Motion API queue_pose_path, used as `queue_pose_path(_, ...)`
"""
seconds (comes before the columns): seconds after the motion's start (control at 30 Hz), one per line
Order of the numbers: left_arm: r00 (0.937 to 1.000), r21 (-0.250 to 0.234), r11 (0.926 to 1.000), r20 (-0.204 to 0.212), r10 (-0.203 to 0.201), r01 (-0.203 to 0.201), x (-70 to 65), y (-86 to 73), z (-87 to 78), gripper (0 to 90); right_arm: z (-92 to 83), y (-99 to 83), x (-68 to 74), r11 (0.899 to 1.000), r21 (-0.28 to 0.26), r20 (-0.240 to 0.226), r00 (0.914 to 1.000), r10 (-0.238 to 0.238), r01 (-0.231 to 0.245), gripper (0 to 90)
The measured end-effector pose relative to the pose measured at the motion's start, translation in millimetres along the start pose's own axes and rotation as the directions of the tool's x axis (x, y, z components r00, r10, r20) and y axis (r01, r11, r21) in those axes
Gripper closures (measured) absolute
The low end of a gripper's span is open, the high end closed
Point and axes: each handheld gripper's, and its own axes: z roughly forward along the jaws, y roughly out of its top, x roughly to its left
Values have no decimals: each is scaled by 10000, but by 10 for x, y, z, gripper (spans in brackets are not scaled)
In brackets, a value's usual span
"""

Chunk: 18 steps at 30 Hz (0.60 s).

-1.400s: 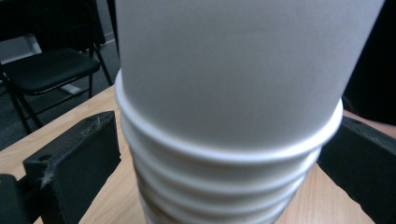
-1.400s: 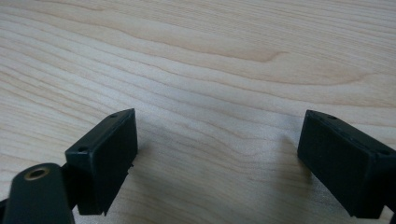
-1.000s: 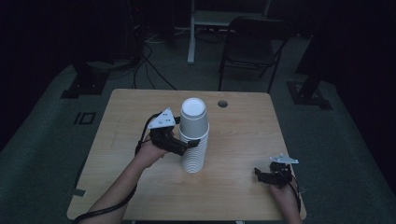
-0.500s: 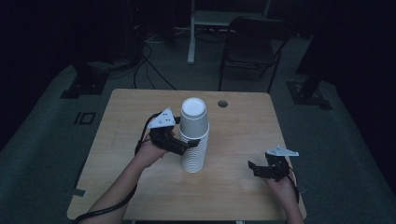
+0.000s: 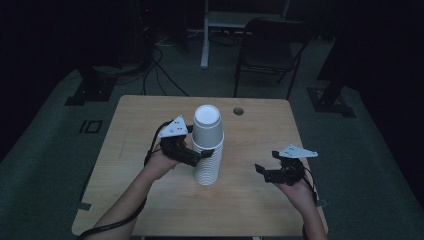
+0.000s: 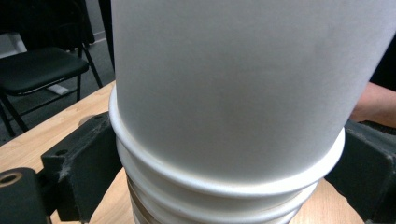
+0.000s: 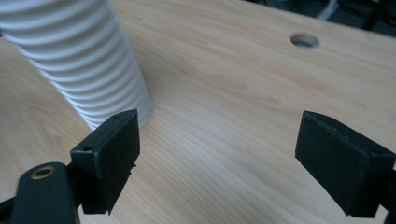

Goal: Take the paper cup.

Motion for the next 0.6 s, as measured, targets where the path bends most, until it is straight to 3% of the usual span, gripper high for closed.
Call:
queue_pose_path(0.2, 10000, -35, 10000, -24, -63, 63, -5, -6, 0, 56, -66, 246, 100, 9973, -612, -651, 9968, -457, 417, 135)
queue_pose_path(0.6, 10000, -1, 10000, -5, -35, 35, -3, -2, 0, 57, -177, 689, 329, 9809, -1663, -1655, 9778, -1286, 1009, 144)
